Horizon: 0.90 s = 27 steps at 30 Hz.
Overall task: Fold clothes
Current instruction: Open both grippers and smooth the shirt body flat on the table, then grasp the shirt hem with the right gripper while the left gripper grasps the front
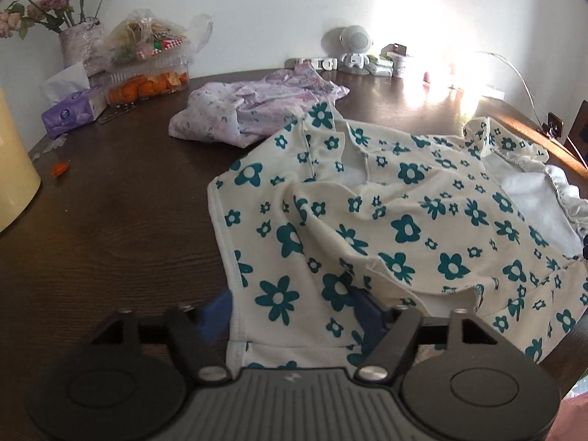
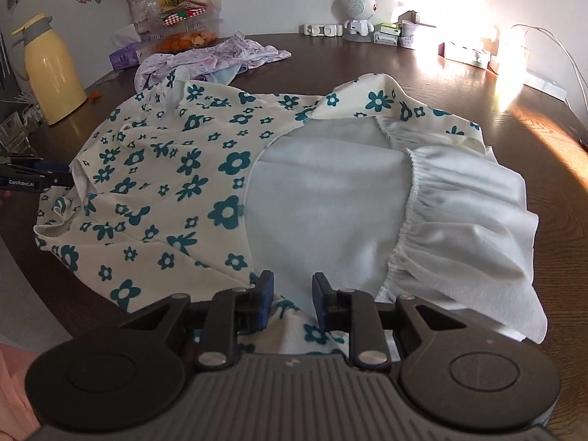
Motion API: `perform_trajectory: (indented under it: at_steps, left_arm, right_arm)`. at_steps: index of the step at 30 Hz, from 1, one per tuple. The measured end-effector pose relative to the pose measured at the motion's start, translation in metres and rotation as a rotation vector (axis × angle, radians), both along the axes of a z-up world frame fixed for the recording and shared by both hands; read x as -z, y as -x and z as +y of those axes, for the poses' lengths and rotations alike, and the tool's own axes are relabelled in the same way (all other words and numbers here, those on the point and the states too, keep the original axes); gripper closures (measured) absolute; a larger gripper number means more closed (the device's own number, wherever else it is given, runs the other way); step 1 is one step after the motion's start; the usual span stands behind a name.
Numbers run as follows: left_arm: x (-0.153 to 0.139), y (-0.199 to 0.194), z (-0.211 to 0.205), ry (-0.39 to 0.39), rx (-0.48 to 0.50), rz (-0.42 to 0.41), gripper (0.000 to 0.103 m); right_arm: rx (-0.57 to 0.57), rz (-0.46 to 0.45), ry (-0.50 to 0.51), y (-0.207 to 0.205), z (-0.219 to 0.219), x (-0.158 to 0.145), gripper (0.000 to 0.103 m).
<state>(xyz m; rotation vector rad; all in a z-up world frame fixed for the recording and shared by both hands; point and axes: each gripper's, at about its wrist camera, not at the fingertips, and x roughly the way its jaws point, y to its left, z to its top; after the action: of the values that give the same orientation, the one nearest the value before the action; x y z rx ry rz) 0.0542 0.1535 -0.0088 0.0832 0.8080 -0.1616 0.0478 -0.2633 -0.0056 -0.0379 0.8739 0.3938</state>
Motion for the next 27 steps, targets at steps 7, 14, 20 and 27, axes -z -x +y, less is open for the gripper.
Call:
perform_trajectory:
  at_steps: [7,14,20,27]
  left_arm:
    - [-0.032,0.038,-0.010,-0.016,0.052,-0.080,0.000]
    - [-0.013,0.078,-0.036,-0.085,0.216,-0.006,0.000]
    - [-0.006,0.087,-0.049,-0.129,0.242,0.002,0.006]
    - [0.000,0.089,-0.067,-0.204,0.301,0.020,0.009]
  right_arm:
    - [-0.037,-0.122,0.023,0.034,-0.002,-0.042,0.001]
    - [-0.026,-0.116,0.142,0.066,-0.006,-0.032,0.001]
    - [0.012,-0.120,0.199,0.080,-0.012,-0.018,0.001]
    - [0.014,-0.135,0.235,0.087,-0.015,-0.017,0.001]
